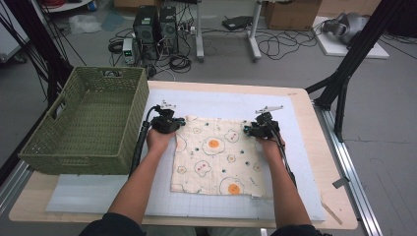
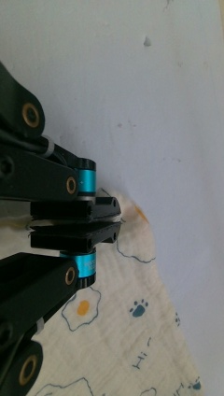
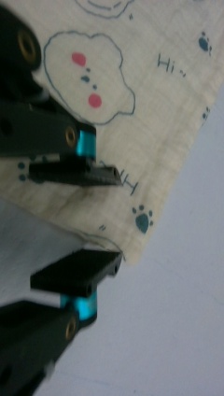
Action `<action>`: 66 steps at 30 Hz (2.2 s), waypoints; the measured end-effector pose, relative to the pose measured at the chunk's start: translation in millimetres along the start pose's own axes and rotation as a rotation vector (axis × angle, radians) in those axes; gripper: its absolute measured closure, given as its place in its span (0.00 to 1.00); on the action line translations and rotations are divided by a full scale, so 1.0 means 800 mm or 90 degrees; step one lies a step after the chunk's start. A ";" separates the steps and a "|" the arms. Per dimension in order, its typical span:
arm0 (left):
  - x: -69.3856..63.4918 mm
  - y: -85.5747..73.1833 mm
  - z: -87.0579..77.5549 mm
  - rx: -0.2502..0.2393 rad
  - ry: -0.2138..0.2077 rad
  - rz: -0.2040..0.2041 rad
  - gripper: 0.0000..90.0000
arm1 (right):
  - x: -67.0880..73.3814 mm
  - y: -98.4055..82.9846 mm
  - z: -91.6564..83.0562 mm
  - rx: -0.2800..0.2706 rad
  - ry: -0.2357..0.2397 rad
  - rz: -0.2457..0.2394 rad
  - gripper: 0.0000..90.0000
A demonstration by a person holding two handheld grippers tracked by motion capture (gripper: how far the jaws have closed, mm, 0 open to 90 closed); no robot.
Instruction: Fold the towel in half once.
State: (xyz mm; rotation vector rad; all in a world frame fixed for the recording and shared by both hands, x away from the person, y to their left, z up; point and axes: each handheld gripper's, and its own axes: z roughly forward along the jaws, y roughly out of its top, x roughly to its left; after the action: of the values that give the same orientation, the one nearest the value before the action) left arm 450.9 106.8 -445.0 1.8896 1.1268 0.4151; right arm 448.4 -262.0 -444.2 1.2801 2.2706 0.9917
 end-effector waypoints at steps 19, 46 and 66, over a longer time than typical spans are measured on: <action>-0.012 0.023 -0.044 -0.102 -0.029 0.019 0.96 | 0.013 0.020 -0.042 -0.109 0.003 -0.026 0.96; -0.064 -0.046 -0.127 -0.146 -0.096 0.058 0.96 | 0.068 -0.057 -0.128 -0.148 0.071 -0.081 0.96; -0.082 -0.101 -0.138 -0.086 -0.130 0.095 0.96 | 0.073 -0.124 -0.139 -0.130 0.088 -0.084 0.96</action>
State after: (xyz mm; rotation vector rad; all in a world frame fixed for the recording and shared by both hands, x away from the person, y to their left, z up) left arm 300.6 125.8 -438.9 1.8564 0.8068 0.3625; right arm 291.3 -291.7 -436.3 0.9920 2.2508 1.2608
